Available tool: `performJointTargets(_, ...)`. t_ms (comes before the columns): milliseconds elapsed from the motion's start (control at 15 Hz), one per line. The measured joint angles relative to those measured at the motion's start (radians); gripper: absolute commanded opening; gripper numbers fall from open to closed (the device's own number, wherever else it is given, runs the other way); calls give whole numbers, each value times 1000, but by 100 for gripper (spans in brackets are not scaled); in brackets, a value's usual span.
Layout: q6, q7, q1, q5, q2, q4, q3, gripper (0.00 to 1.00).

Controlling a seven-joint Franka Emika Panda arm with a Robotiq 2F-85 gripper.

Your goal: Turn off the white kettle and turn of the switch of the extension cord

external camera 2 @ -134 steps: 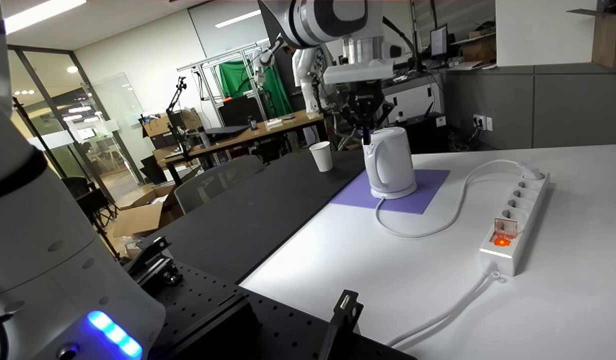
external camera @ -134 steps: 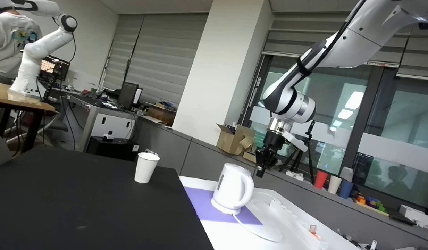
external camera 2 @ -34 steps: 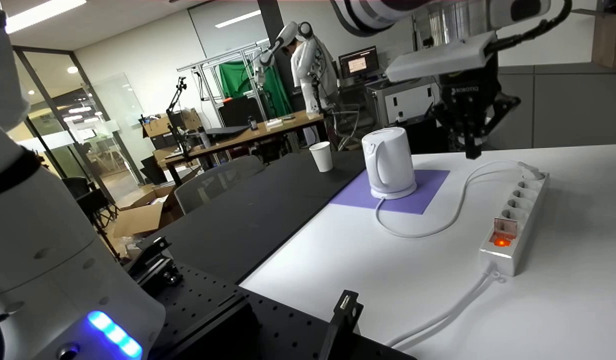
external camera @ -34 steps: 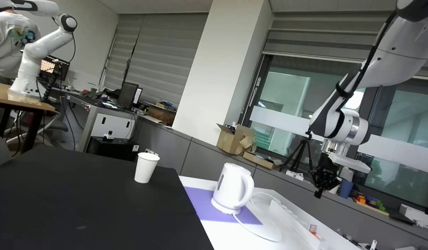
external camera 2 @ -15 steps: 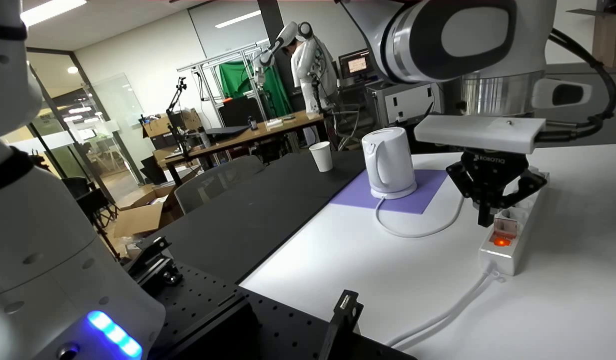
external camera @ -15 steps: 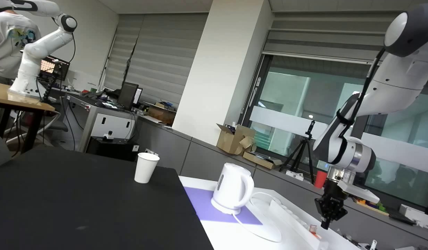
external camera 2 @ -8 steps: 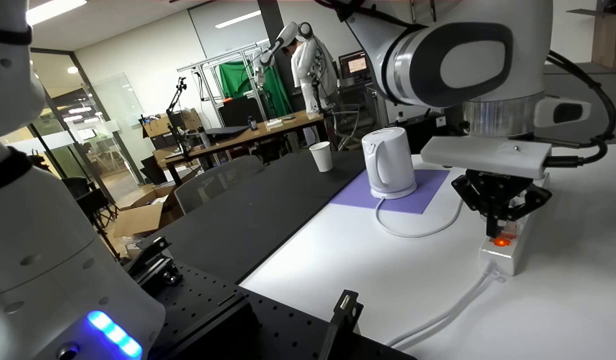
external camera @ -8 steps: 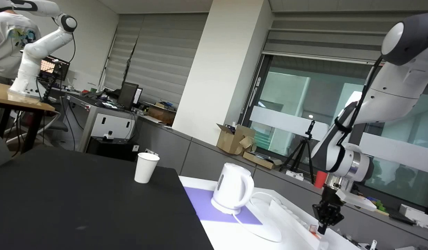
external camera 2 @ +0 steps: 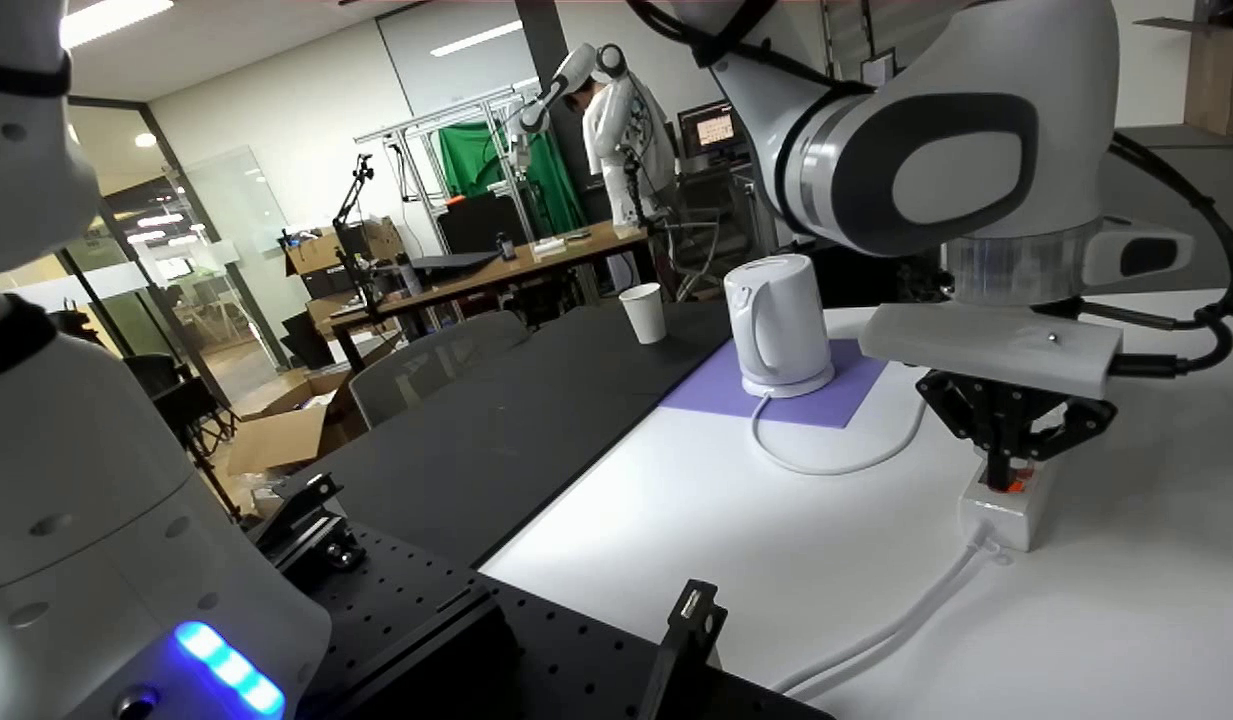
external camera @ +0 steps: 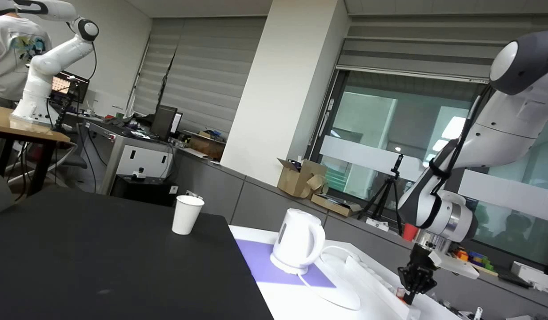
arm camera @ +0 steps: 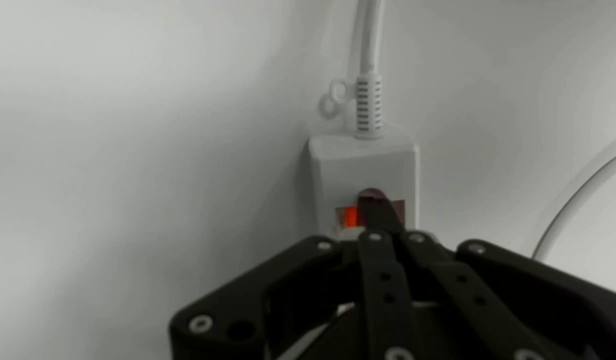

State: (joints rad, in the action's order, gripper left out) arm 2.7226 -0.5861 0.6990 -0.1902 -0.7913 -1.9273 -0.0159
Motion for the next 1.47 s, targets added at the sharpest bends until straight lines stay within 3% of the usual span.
performJointTargets(933,-125,-13,53,38,-45,101,30,0)
performJointTargets(1200,-84,-4,2,111,-44,90,-7,0)
performJointTargets(1467,32,24,-72,167,-33,34,-60,0)
